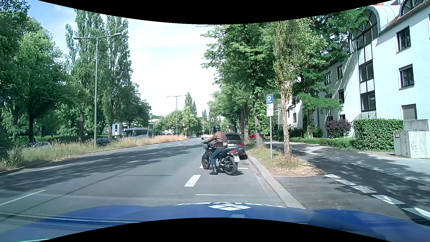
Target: Follow the waypoints while adhering to traffic rules and regulations
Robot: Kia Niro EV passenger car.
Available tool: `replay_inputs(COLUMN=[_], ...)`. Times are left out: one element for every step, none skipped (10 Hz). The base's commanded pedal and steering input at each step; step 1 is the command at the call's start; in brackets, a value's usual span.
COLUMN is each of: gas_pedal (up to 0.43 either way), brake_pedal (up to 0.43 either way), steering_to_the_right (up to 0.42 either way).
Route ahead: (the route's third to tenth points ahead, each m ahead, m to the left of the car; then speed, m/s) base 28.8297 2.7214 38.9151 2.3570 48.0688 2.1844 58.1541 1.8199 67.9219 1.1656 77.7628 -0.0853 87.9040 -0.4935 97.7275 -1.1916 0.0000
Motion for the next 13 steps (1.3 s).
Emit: replay_inputs(gas_pedal=[0.0, 0.0, 0.0, 0.0, 0.0, 0.0, 0.0, 0.0, 0.0, 0.0, 0.0, 0.0, 0.0], brake_pedal=[0.39, 0.39, 0.39, 0.39, 0.39, 0.39, 0.39, 0.39, 0.39, 0.378, 0.165, 0.0, 0.0], steering_to_the_right=[-0.028, -0.028, -0.028, -0.028, -0.028, -0.028, -0.028, -0.028, -0.028, -0.028, -0.028, -0.028, -0.028])
